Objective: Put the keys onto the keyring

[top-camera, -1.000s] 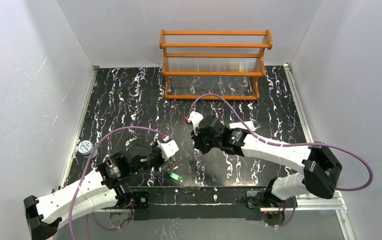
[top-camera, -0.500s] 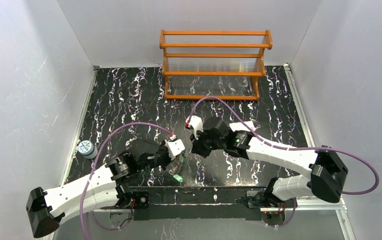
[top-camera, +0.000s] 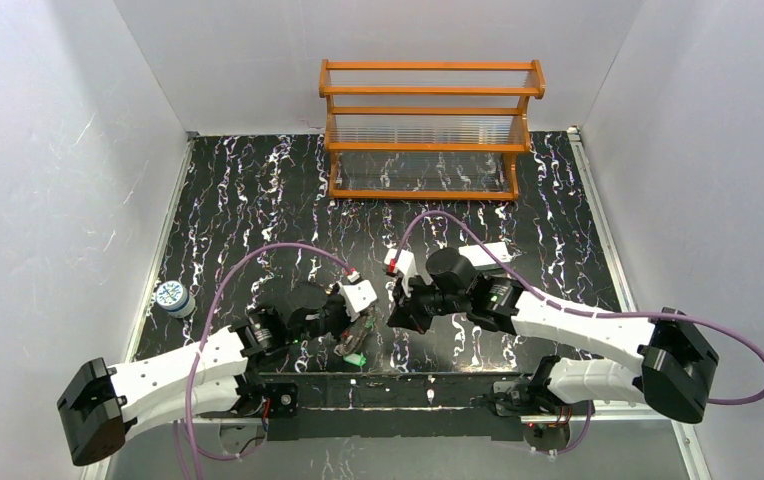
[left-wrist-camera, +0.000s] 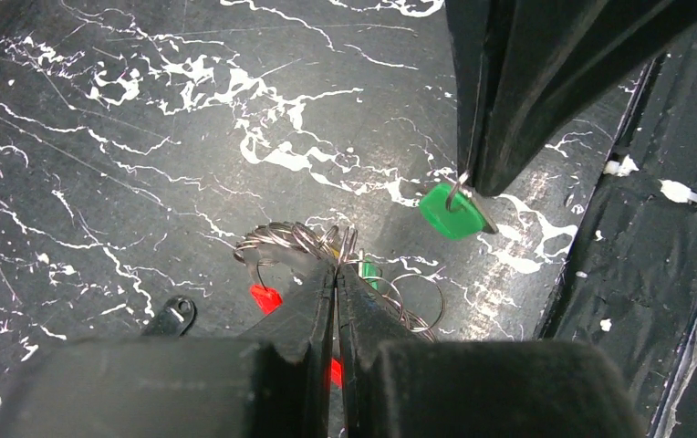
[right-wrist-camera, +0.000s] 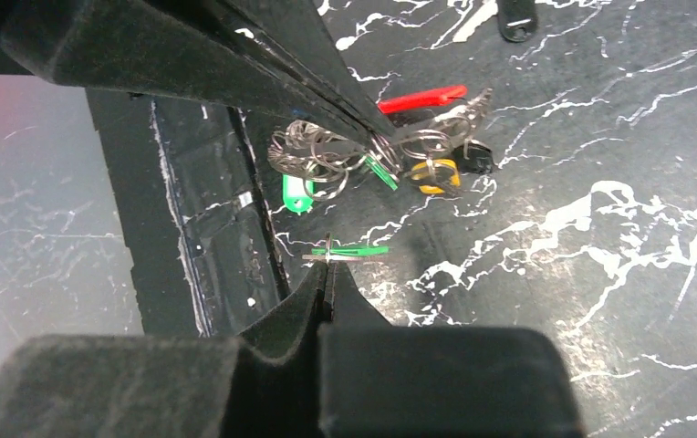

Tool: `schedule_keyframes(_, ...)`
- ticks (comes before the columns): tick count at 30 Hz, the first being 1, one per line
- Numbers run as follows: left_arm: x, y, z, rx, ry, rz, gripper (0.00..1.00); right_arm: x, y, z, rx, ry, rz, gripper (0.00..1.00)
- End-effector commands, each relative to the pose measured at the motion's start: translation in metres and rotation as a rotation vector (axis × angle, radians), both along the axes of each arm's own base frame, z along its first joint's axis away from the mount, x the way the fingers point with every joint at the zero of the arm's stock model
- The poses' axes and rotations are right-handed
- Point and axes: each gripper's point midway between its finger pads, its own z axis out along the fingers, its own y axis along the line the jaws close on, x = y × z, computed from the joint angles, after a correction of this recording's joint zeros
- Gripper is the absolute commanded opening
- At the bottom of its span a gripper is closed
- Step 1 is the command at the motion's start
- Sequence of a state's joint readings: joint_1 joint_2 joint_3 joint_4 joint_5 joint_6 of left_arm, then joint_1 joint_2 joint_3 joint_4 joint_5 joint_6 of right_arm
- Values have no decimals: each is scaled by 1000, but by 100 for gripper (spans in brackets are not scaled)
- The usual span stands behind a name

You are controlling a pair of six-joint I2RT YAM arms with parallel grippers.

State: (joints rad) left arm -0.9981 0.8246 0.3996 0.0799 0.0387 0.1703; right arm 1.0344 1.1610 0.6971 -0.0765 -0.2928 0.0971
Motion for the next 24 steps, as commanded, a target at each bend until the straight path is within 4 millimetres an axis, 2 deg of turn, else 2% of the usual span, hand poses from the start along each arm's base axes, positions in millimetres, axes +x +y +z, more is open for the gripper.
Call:
schedule_keyframes(1,-4,-13,11,-70,-8,-45,0,-5,15,12,70,-1,77,1)
schedule_keyframes(9,-13,-18,14,-108,10,-87,0,5,32,21,90,-18,84,1)
schedule_keyframes(16,-16,-16,10,-107,24,-88,0,14,30,29,106,-68,40,1)
schedule_keyframes(24,-18,-16,10,-112,29,-94,0,18,33,24,74,-66,39,1)
